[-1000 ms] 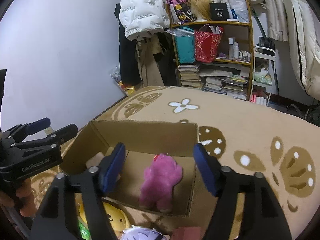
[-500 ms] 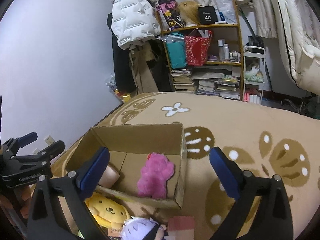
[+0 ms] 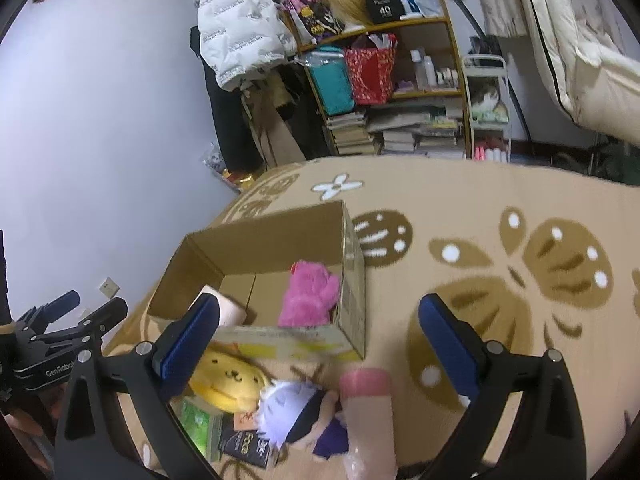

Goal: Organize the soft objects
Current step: 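Grasp the green tissue pack with the left tool while the right tool grasps the pink-capped tube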

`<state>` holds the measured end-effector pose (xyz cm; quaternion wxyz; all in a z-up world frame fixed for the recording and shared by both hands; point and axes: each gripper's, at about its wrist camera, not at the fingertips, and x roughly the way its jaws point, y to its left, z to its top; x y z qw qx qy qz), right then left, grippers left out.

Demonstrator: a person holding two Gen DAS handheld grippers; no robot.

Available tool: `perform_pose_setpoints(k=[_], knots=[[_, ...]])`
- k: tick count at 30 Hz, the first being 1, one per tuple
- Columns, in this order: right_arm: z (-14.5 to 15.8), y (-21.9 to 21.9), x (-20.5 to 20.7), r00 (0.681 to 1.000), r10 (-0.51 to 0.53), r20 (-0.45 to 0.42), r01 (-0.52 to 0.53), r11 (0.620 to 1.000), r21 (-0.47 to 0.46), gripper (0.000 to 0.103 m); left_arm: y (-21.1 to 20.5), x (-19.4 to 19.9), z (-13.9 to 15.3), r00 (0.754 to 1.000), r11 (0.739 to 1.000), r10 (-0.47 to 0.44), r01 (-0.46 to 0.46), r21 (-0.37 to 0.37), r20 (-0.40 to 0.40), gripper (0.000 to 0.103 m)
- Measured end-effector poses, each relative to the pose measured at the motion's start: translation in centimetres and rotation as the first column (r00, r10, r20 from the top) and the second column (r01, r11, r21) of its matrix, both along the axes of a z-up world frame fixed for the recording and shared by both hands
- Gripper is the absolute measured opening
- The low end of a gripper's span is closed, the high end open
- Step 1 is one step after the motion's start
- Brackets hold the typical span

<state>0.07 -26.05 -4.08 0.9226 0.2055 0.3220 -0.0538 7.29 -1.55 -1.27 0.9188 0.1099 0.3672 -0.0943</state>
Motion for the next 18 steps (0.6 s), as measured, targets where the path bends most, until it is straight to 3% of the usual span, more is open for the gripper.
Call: perform_pose_setpoints(k=[7, 18], knots=[[-2.0, 1.2, -0.4, 0.997, 0.039, -0.074, -0.043, 0.998, -0.047, 0.102, 0.9, -1.0, -2.0, 0.998, 0.999, 0.009, -0.006, 0.049, -0.061, 0.103], [-6.3, 0.8, 0.1, 0.972, 0.050, -0.230, -0.048, 0.999, 0.016, 0.089, 1.0, -1.1, -4.8, 0.977, 1.000, -0.019, 0.019, -0.002, -0.211, 0.103]])
